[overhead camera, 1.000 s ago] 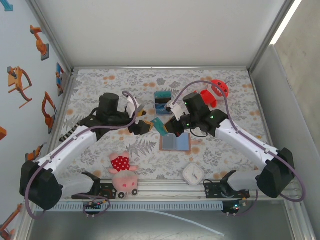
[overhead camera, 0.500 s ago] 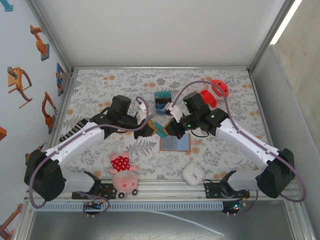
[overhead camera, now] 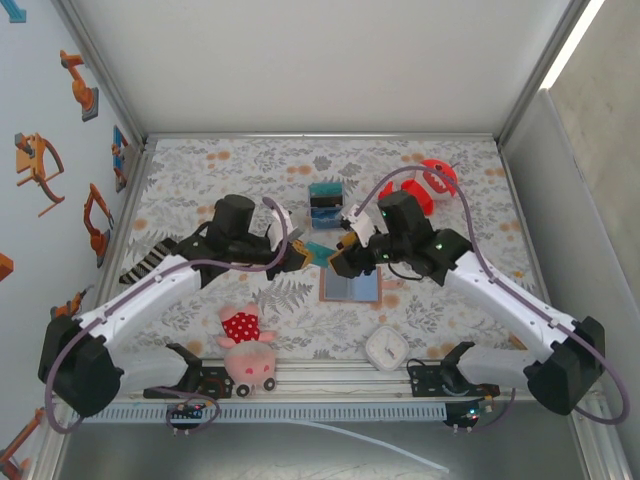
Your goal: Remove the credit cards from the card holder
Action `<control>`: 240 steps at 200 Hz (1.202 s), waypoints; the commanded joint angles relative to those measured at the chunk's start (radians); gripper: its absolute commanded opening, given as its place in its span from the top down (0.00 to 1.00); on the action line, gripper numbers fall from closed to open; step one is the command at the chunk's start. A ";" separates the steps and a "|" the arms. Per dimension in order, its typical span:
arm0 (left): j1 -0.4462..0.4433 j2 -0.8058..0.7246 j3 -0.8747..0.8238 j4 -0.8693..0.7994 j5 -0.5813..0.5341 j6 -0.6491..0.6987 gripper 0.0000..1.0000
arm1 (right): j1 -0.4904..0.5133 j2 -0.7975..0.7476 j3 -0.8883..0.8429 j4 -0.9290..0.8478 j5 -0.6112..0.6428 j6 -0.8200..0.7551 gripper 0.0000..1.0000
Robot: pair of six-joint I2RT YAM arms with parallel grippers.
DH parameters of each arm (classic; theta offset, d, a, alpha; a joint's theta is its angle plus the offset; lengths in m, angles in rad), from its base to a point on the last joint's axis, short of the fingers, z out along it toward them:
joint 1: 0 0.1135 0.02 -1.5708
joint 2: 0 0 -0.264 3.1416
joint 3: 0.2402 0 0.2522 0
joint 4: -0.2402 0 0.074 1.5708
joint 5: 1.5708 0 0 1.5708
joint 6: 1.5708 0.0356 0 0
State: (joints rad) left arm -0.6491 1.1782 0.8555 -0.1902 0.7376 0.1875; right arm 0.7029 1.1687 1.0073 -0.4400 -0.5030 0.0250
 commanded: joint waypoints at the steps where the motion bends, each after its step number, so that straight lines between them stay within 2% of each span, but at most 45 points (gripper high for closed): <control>1: 0.000 -0.098 -0.077 0.169 -0.080 -0.136 1.00 | 0.004 -0.071 -0.066 0.148 0.081 0.104 0.32; 36: 0.000 -0.231 -0.215 0.433 -0.147 -0.343 1.00 | 0.003 -0.169 -0.200 0.392 0.116 0.274 0.31; 71: 0.000 -0.260 -0.258 0.591 -0.179 -0.507 1.00 | 0.003 -0.183 -0.310 0.666 0.044 0.419 0.32; 88: 0.000 -0.248 -0.267 0.667 -0.173 -0.577 1.00 | 0.003 -0.166 -0.346 0.794 0.007 0.471 0.36; 98: 0.000 -0.240 -0.274 0.715 -0.165 -0.615 1.00 | 0.003 -0.151 -0.354 0.846 -0.017 0.491 0.43; 113: 0.000 -0.227 -0.285 0.786 -0.152 -0.662 1.00 | 0.003 -0.131 -0.345 0.885 -0.043 0.503 0.47; 132: 0.000 -0.213 -0.289 0.834 -0.138 -0.698 1.00 | 0.003 -0.109 -0.326 0.916 -0.078 0.510 0.48; 188: -0.001 -0.192 -0.283 0.847 -0.079 -0.722 1.00 | 0.003 -0.067 -0.271 0.948 -0.132 0.497 0.52; 240: -0.004 -0.196 -0.300 0.830 -0.072 -0.725 1.00 | 0.003 -0.078 -0.237 0.932 -0.135 0.469 0.58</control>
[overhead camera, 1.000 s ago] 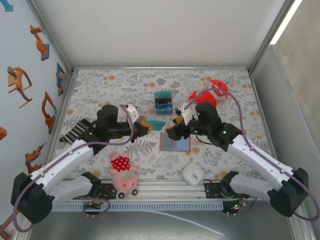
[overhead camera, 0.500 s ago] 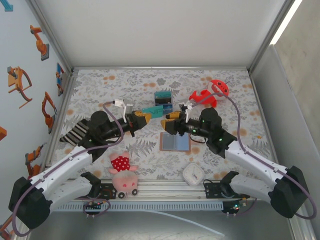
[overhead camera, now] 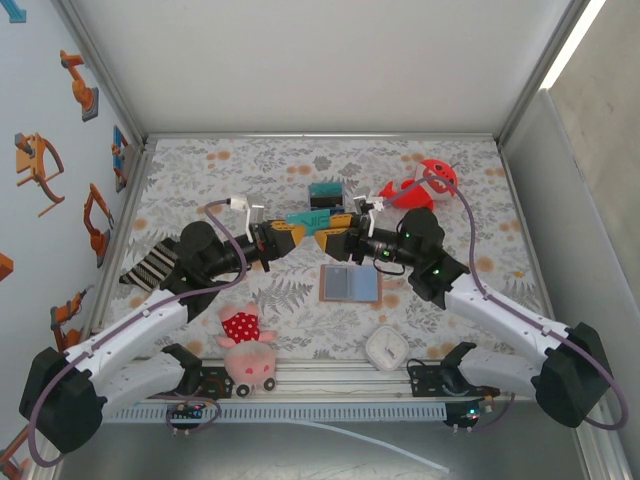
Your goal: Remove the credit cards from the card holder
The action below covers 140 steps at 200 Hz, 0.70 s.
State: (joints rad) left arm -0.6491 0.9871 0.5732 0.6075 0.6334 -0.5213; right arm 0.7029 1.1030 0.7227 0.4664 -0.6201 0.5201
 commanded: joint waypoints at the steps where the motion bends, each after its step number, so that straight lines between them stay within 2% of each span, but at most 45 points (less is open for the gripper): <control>1: -0.004 -0.005 -0.018 0.032 0.033 -0.016 1.00 | 0.003 -0.013 0.049 0.025 -0.018 -0.027 0.59; 25: -0.003 -0.005 -0.022 0.026 0.040 -0.014 1.00 | 0.003 -0.004 0.072 0.013 -0.035 -0.031 0.71; 57: -0.004 -0.003 -0.017 -0.010 0.050 0.006 1.00 | 0.003 0.008 0.087 0.011 -0.049 -0.031 1.00; 77: -0.003 -0.003 -0.016 -0.027 0.051 0.015 0.96 | 0.003 0.007 0.094 -0.007 -0.058 -0.040 1.00; 88: -0.003 -0.005 -0.015 -0.035 0.050 0.017 0.92 | 0.003 0.004 0.099 -0.028 -0.061 -0.053 1.00; 100: -0.004 -0.009 -0.010 -0.049 0.051 0.026 0.82 | 0.003 -0.001 0.105 -0.061 -0.058 -0.069 1.00; 122: -0.004 -0.022 0.010 -0.098 0.050 0.057 0.77 | 0.003 -0.015 0.112 -0.132 -0.044 -0.106 1.00; 131: -0.004 -0.031 0.019 -0.123 0.049 0.075 0.72 | 0.003 -0.025 0.110 -0.153 -0.041 -0.118 1.00; 140: -0.003 -0.038 0.030 -0.154 0.049 0.093 0.61 | 0.003 -0.032 0.110 -0.176 -0.035 -0.131 1.00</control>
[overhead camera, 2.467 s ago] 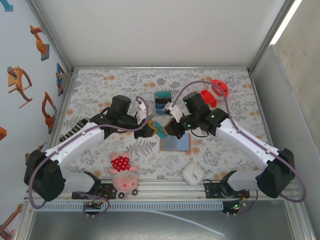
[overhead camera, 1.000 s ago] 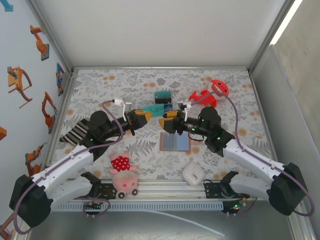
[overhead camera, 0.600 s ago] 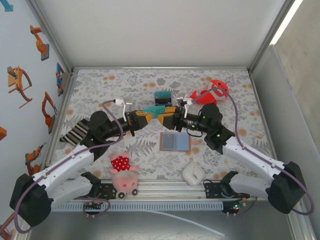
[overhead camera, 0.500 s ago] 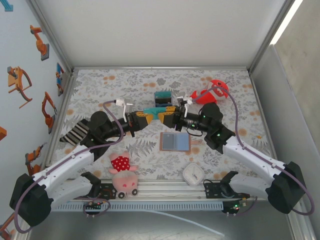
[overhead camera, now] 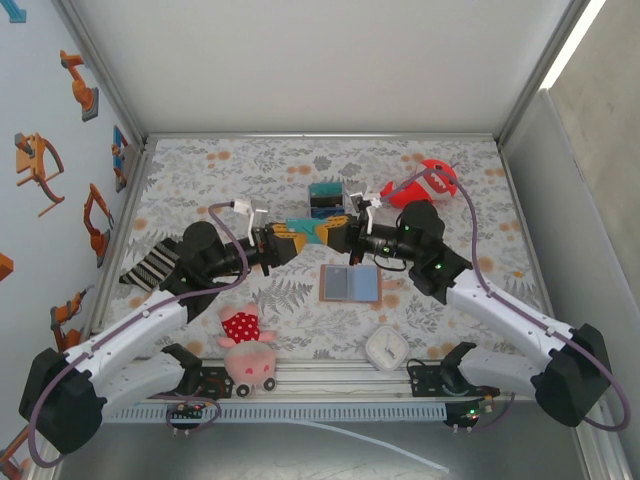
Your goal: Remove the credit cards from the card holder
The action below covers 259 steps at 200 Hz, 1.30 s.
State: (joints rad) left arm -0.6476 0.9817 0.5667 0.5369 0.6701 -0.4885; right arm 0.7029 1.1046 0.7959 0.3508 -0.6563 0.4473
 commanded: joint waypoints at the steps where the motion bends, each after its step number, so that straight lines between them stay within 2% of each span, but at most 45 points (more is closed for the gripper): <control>1: -0.005 -0.034 0.038 -0.088 0.012 0.063 0.60 | 0.003 -0.035 0.037 -0.064 0.002 -0.060 1.00; 21: -0.003 -0.057 0.062 -0.159 -0.002 0.109 0.41 | 0.003 -0.057 0.039 -0.129 0.020 -0.098 1.00; 36: -0.002 -0.070 0.076 -0.184 -0.008 0.128 0.30 | 0.003 -0.076 0.043 -0.182 0.039 -0.125 1.00; 66: -0.001 -0.089 0.131 -0.286 -0.013 0.201 0.22 | 0.003 -0.108 0.049 -0.270 0.065 -0.173 1.00; 105: 0.000 -0.086 0.239 -0.531 -0.034 0.393 0.23 | 0.003 -0.130 0.055 -0.329 0.057 -0.201 1.00; 150: -0.004 0.039 0.393 -0.799 0.011 0.652 0.26 | 0.003 -0.101 0.090 -0.398 -0.007 -0.236 1.00; 185: -0.004 0.153 0.497 -0.898 0.049 0.766 0.34 | 0.004 -0.060 0.131 -0.463 -0.038 -0.265 1.00; 229: -0.017 0.243 0.605 -1.047 0.120 0.898 0.36 | 0.004 -0.041 0.151 -0.509 -0.046 -0.292 1.00; 242: -0.021 0.257 0.621 -1.070 0.120 0.919 0.44 | 0.004 -0.040 0.153 -0.519 -0.046 -0.297 1.00; 259: -0.025 0.272 0.632 -1.081 0.120 0.932 0.47 | 0.004 -0.039 0.155 -0.529 -0.047 -0.303 1.00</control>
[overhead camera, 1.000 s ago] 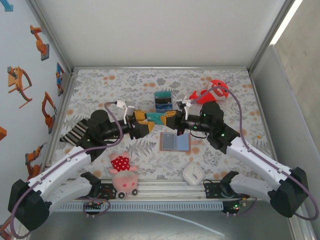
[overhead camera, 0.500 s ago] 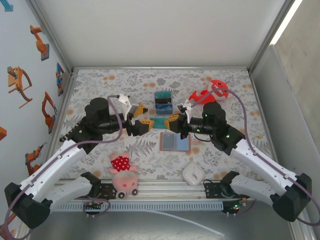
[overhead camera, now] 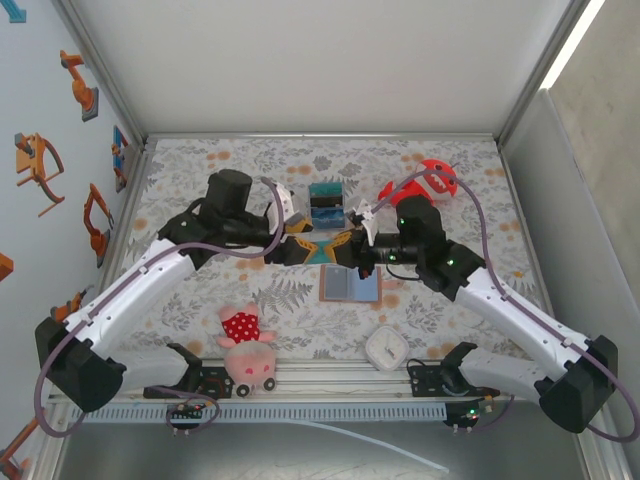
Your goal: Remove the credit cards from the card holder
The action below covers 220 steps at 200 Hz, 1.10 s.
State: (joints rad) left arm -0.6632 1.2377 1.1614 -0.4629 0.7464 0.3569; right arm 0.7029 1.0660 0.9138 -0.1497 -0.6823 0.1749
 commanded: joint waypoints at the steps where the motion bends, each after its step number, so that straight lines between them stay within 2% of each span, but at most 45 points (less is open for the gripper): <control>1: -0.010 0.016 0.038 -0.081 0.044 0.087 0.47 | 0.004 0.001 0.037 -0.029 -0.021 -0.031 1.00; 11: -0.013 0.024 0.041 -0.091 0.044 0.096 0.51 | 0.004 0.002 0.037 -0.033 -0.022 -0.034 1.00; 44: -0.018 0.053 0.056 -0.132 0.044 0.124 0.52 | 0.004 0.008 0.043 -0.040 -0.025 -0.041 1.00; 55: -0.020 0.062 0.061 -0.142 0.044 0.127 0.56 | 0.004 0.011 0.045 -0.041 -0.029 -0.040 1.00; 91: -0.022 0.080 0.064 -0.148 0.044 0.132 0.85 | 0.004 0.020 0.048 -0.045 -0.032 -0.038 1.00; 112: -0.022 0.079 0.051 -0.127 0.020 0.137 0.92 | 0.004 0.012 0.042 -0.058 0.018 -0.040 1.00; 122: -0.022 0.075 0.034 -0.099 -0.006 0.131 0.96 | 0.004 0.004 0.040 -0.067 0.070 -0.041 0.89; 136: -0.022 0.064 0.007 -0.054 -0.054 0.127 1.00 | 0.004 -0.008 0.040 -0.082 0.144 -0.037 0.58; 147: -0.018 0.062 -0.007 -0.031 -0.081 0.127 1.00 | 0.004 -0.016 0.045 -0.103 0.195 -0.032 0.47; 151: -0.018 0.062 -0.010 -0.024 -0.090 0.127 1.00 | 0.004 -0.017 0.047 -0.110 0.211 -0.029 0.33; 154: -0.016 0.062 -0.011 -0.020 -0.095 0.127 1.00 | 0.004 -0.019 0.050 -0.116 0.224 -0.026 0.29; 192: 0.042 0.098 -0.008 0.014 -0.128 0.133 1.00 | 0.003 -0.038 0.051 -0.150 0.374 -0.002 0.17; 206: 0.076 0.124 0.002 0.030 -0.128 0.136 1.00 | 0.003 -0.050 0.042 -0.151 0.468 0.022 0.08; 220: 0.107 0.160 0.023 0.041 -0.128 0.149 1.00 | 0.003 -0.058 0.037 -0.156 0.575 0.047 0.04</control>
State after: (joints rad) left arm -0.6029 1.3426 1.1557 -0.4629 0.6281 0.4706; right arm 0.7029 1.0409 0.9321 -0.2874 -0.3210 0.1719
